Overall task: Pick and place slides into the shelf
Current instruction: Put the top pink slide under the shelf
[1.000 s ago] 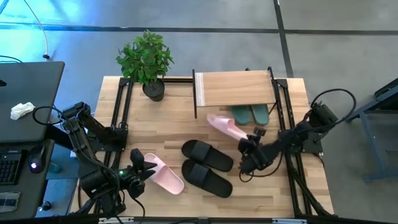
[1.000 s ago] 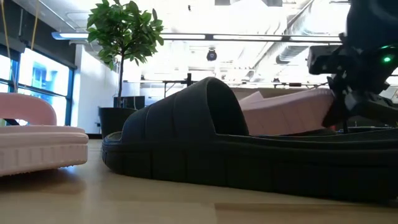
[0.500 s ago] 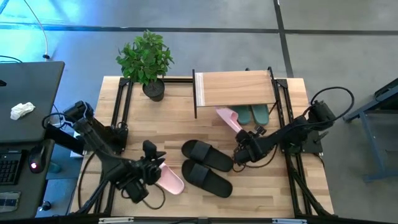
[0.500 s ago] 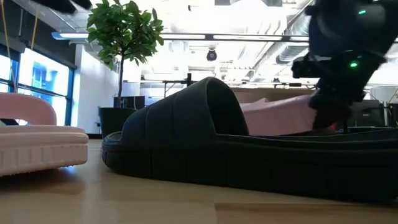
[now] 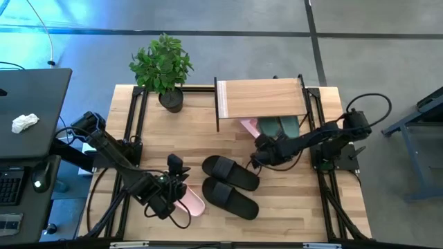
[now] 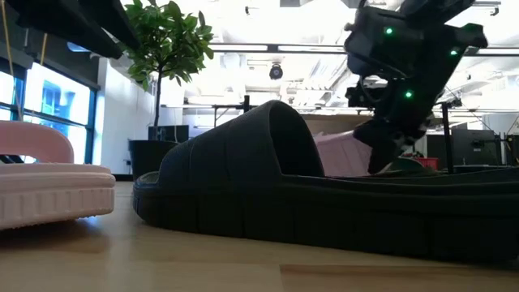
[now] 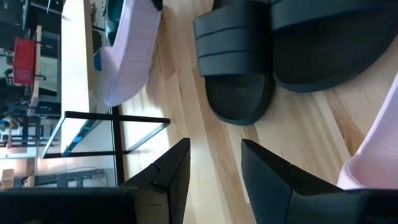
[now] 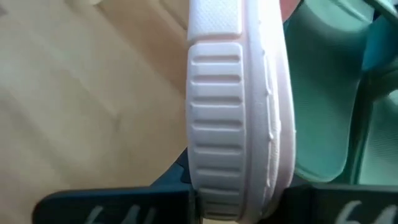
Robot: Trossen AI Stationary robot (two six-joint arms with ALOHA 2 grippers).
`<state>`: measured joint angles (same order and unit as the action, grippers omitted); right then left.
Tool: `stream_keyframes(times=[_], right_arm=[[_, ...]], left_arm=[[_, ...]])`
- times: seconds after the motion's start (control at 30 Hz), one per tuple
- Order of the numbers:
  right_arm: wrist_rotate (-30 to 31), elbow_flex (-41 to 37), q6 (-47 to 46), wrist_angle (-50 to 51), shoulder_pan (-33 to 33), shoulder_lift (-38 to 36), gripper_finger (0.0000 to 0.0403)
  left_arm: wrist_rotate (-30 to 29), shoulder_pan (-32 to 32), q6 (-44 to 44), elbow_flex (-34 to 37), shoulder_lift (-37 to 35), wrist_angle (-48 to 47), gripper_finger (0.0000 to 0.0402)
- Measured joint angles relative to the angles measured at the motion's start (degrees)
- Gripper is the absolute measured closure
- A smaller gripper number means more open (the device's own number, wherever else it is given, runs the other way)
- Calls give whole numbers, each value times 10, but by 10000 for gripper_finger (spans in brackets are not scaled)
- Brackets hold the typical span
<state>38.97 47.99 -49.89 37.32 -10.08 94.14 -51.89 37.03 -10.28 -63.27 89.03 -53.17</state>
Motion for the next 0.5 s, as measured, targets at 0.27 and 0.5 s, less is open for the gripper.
stream_keyframes(times=[0.27, 0.5], right_arm=[[-2, 0, 18, 6, 61, 0, 367], [7, 1, 9, 32, 77, 0, 367]], left_arm=[[-1, 1, 0, 0, 0, 1, 275], [-1, 1, 0, 0, 0, 4, 275]])
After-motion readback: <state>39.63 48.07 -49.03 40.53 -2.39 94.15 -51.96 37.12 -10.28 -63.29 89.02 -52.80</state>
